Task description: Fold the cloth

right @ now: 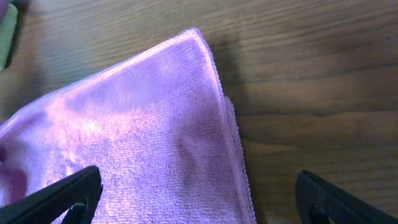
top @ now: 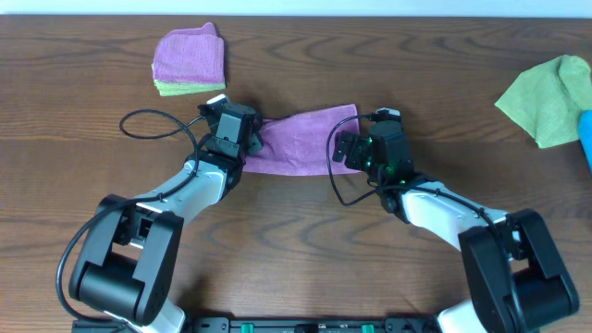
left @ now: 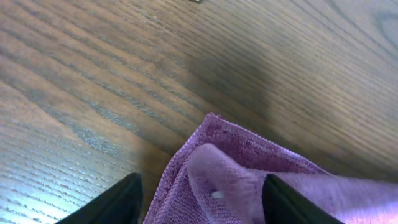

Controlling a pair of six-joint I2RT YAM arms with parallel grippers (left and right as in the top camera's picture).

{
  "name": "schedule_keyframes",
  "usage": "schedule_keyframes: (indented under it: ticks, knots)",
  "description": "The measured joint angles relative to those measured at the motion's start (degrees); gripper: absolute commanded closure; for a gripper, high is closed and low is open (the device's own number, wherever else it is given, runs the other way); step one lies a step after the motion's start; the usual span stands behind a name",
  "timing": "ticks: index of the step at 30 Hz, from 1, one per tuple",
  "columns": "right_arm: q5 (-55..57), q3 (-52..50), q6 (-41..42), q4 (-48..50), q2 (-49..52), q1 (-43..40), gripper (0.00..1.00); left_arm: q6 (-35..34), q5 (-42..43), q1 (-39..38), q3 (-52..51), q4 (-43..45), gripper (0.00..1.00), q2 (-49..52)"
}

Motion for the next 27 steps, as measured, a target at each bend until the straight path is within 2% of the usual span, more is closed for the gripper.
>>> schedule_keyframes:
  ticks: [3, 6, 8, 10, 13, 15, 17, 21, 27]
  knots:
    - [-0.1, 0.0, 0.0, 0.3, 0.0, 0.0, 0.01, 0.0, 0.0, 0.0, 0.0, 0.0, 0.41, 0.0]
    - [-0.1, 0.0, 0.0, 1.3, 0.0, 0.0, 0.01, 0.0, 0.0, 0.0, 0.0, -0.1, 0.39, 0.0]
    - [-0.1, 0.0, 0.0, 1.7, 0.0, 0.0, 0.01, 0.0, 0.0, 0.0, 0.0, -0.1, 0.34, 0.0]
    - [-0.1, 0.0, 0.0, 2.0, 0.0, 0.0, 0.01, 0.0, 0.0, 0.0, 0.0, -0.3, 0.34, 0.0]
    - [-0.1, 0.0, 0.0, 2.4, 0.0, 0.0, 0.01, 0.3, -0.2, 0.0, 0.0, -0.5, 0.26, 0.0]
    - [-0.1, 0.0, 0.0, 2.4, 0.0, 0.0, 0.01, 0.7, -0.4, 0.0, 0.0, -0.5, 0.25, 0.0]
    - [-0.1, 0.0, 0.0, 2.4, 0.0, 0.0, 0.01, 1.4, -0.9, 0.0, 0.0, -1.0, 0.15, 0.0]
    - [-0.1, 0.5, 0.0, -0.3, -0.1, -0.2, 0.01, 3.0, -1.2, 0.5, 0.0, -4.0, 0.02, -1.4]
    - [-0.4, 0.7, -0.4, -4.5, -0.1, -0.9, 0.01, 3.5, -1.3, 3.4, 0.0, -9.6, 0.05, -9.6]
